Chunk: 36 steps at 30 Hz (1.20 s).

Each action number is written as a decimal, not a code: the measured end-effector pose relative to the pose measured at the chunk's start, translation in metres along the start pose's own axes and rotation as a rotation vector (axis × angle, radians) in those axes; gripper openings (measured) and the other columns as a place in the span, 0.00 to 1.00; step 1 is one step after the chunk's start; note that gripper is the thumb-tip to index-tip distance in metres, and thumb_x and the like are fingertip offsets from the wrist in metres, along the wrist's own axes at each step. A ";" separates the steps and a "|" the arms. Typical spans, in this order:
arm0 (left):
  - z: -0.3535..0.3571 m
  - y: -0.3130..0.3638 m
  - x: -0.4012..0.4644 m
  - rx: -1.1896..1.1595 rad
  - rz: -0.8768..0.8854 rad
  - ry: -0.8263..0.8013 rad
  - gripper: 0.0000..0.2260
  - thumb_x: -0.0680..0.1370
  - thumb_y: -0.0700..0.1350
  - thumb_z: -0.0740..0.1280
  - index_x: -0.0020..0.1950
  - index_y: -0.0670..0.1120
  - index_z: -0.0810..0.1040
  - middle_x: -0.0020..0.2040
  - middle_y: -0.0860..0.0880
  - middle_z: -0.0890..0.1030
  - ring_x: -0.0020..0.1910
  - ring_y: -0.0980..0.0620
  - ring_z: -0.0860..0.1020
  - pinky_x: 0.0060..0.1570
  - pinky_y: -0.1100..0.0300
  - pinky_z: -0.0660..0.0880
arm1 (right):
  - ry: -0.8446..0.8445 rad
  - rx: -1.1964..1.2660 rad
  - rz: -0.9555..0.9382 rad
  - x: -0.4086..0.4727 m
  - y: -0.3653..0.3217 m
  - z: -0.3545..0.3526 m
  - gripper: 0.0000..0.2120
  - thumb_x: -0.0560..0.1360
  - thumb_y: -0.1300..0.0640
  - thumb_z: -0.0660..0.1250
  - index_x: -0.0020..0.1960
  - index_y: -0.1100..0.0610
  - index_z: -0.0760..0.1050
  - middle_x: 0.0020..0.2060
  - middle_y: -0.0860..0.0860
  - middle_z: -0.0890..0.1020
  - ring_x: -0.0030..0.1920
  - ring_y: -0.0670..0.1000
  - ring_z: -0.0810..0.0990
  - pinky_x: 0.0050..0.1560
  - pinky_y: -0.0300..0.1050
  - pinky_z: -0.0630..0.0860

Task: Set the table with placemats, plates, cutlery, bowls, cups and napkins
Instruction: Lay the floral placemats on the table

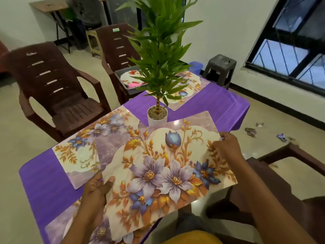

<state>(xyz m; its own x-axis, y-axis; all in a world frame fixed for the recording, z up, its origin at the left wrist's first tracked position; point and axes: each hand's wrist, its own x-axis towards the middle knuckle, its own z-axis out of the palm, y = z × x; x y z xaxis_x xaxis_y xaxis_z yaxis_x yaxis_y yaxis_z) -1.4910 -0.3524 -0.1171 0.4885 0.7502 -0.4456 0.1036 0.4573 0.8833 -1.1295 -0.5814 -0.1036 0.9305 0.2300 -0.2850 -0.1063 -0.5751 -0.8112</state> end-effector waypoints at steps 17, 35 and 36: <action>0.249 -0.035 0.081 0.129 -0.324 0.064 0.11 0.80 0.29 0.66 0.62 0.37 0.78 0.47 0.37 0.83 0.36 0.43 0.84 0.26 0.53 0.81 | -0.136 -0.279 -0.131 0.266 0.007 -0.082 0.18 0.75 0.65 0.65 0.63 0.55 0.75 0.54 0.54 0.80 0.53 0.57 0.78 0.47 0.47 0.72; 0.325 -0.066 0.138 0.275 -0.315 0.037 0.10 0.81 0.36 0.69 0.57 0.51 0.77 0.53 0.42 0.82 0.50 0.43 0.85 0.46 0.45 0.85 | -0.078 -0.418 -0.241 0.335 -0.015 -0.078 0.14 0.82 0.61 0.62 0.66 0.53 0.74 0.54 0.55 0.83 0.51 0.56 0.83 0.39 0.45 0.77; 0.328 -0.068 0.140 0.286 -0.301 0.050 0.10 0.81 0.36 0.70 0.54 0.52 0.77 0.53 0.43 0.82 0.50 0.43 0.85 0.46 0.44 0.85 | -0.077 -0.426 -0.246 0.339 -0.017 -0.078 0.14 0.82 0.61 0.62 0.67 0.53 0.74 0.54 0.55 0.83 0.51 0.56 0.82 0.41 0.47 0.79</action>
<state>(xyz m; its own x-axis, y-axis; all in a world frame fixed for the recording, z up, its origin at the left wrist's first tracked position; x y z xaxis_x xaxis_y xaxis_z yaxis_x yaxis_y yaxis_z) -1.1455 -0.4346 -0.1919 0.3576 0.6289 -0.6904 0.4753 0.5139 0.7142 -0.7845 -0.5543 -0.1466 0.8796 0.4475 -0.1614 0.2808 -0.7622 -0.5833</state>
